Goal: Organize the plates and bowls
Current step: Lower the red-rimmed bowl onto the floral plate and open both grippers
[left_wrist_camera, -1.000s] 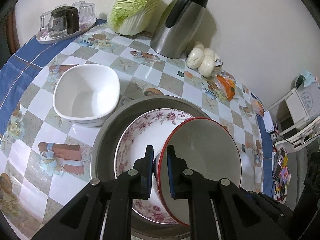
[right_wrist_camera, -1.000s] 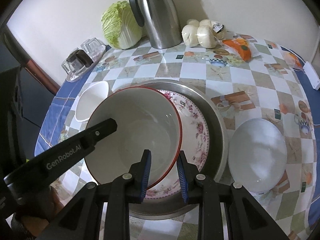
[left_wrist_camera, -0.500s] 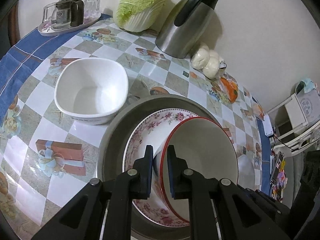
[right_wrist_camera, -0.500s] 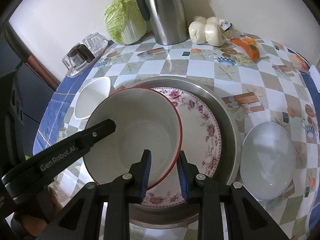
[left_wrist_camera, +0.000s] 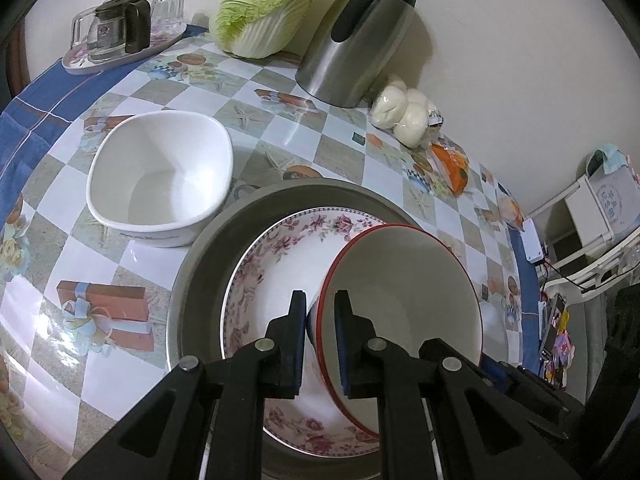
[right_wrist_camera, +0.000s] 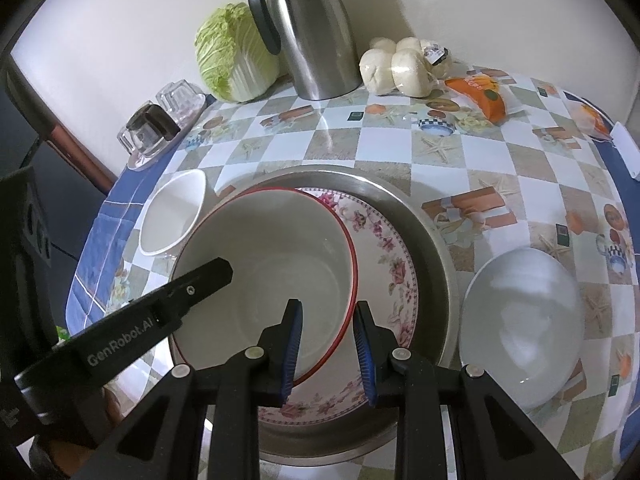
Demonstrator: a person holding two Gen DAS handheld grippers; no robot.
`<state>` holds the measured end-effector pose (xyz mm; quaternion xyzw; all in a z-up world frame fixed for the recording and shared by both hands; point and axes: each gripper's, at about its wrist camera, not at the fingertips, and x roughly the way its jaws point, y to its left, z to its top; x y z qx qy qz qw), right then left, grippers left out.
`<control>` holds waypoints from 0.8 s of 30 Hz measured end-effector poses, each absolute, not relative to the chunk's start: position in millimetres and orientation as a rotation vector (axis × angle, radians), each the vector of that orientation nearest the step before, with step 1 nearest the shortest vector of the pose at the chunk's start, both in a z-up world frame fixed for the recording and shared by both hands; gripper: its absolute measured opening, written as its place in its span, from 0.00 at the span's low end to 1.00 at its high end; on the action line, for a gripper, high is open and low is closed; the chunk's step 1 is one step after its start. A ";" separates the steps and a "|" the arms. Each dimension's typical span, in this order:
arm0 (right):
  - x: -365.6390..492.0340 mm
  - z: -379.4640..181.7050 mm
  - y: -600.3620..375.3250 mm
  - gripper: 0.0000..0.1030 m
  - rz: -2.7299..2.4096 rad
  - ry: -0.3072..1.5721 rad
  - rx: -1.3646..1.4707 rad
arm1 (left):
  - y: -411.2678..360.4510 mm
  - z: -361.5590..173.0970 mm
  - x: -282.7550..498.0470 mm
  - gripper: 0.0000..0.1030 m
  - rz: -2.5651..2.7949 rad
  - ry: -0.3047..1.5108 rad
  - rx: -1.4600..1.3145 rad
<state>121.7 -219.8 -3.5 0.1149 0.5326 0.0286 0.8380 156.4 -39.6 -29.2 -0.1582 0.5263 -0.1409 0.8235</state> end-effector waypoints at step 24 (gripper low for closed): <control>127.1 -15.2 -224.6 0.28 0.043 1.138 0.245 | -41.7 -37.2 159.7 0.14 -0.305 1.135 -0.355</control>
